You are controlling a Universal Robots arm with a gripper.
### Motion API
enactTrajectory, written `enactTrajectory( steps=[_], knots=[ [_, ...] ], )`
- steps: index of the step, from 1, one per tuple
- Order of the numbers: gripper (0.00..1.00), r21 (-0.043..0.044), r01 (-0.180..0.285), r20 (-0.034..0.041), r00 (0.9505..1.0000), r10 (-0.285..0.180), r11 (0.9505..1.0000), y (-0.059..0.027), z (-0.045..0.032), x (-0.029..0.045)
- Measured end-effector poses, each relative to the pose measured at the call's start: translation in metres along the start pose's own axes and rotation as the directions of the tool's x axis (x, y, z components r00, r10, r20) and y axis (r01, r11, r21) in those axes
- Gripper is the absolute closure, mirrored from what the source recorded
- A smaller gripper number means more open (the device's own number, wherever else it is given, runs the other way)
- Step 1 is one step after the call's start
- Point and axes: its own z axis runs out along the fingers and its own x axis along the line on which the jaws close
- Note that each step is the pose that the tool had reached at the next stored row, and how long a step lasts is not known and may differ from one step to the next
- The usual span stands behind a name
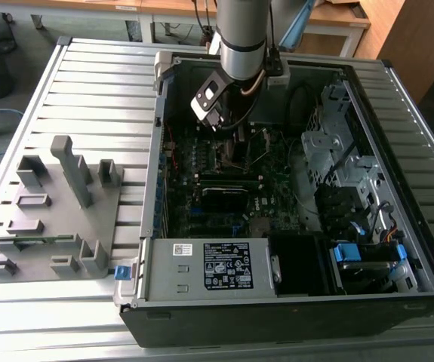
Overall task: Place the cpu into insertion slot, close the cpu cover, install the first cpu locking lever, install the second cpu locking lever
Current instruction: 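Place the cpu into insertion slot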
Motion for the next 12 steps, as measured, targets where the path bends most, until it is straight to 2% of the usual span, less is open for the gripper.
enactTrajectory(
  steps=[12],
  knots=[
    [0.46,0.0001,0.000,0.0001,1.0000,0.000,1.0000,-0.0025,0.0063,-0.0001]
  ],
)
